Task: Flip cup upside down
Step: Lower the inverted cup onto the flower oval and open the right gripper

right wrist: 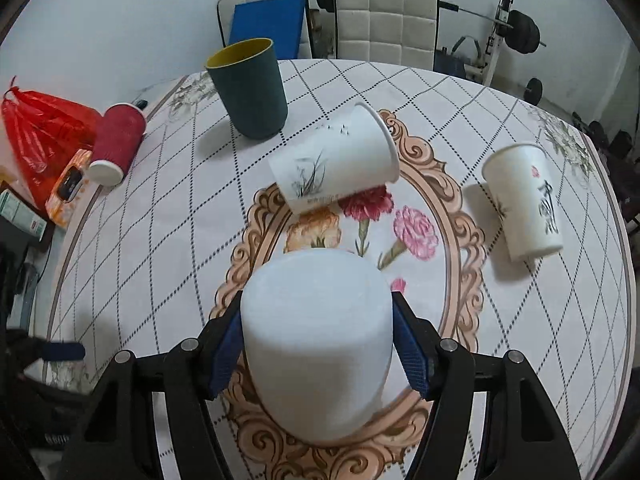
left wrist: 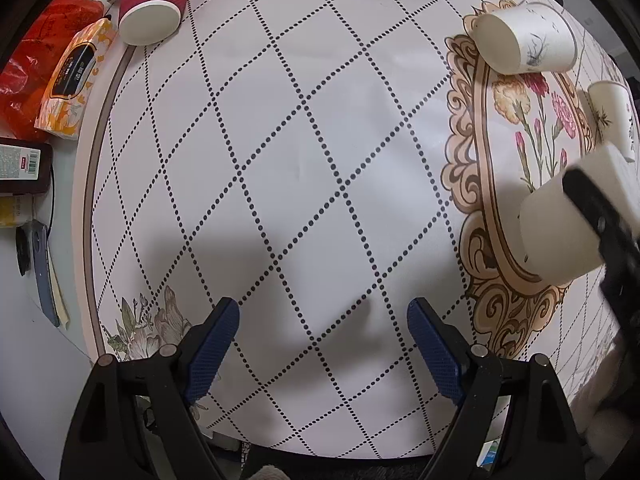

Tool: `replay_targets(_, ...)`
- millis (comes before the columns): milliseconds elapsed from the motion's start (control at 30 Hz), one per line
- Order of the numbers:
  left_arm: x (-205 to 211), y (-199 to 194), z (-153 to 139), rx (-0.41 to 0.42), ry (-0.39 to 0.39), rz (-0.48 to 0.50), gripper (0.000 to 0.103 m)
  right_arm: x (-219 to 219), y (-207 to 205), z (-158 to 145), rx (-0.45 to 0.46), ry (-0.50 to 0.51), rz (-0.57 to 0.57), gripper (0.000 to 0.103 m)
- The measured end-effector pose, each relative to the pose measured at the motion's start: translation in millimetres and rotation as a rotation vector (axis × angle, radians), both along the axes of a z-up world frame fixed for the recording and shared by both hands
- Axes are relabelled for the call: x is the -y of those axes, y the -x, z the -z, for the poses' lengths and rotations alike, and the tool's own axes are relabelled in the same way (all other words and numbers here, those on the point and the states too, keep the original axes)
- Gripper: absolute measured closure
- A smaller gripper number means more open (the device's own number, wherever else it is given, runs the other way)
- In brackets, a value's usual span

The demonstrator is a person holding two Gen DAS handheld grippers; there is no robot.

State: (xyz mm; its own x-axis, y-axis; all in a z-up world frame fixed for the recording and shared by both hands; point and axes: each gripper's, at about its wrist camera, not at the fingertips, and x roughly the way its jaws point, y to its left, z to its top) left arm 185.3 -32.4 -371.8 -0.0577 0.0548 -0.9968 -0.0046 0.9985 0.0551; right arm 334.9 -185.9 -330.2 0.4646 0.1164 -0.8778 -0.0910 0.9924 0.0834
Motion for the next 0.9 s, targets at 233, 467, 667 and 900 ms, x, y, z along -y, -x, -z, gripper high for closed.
replay_targets(233,8.2,11.8,-1.9,0.021,0.003,0.014,0.017,0.6,29.8,10.0,-0.033,0.033,-0.034,0.032)
replay_targets(467,21.3,22.1,-28.3,0.116,-0.005,0.034,0.017,5.6,34.9,1.8,-0.085,0.038,-0.023,0.011)
replay_targets(667,26.3,40.5,-70.4,0.221,-0.018,0.055,0.005,23.5,64.0,-40.2,-0.079,0.106,0.059,0.009)
replay_targets(900,29.8,63.6,-121.6,0.340,0.003,0.119,0.004,52.4,111.5,-94.7,-0.065,0.152,0.221,0.008)
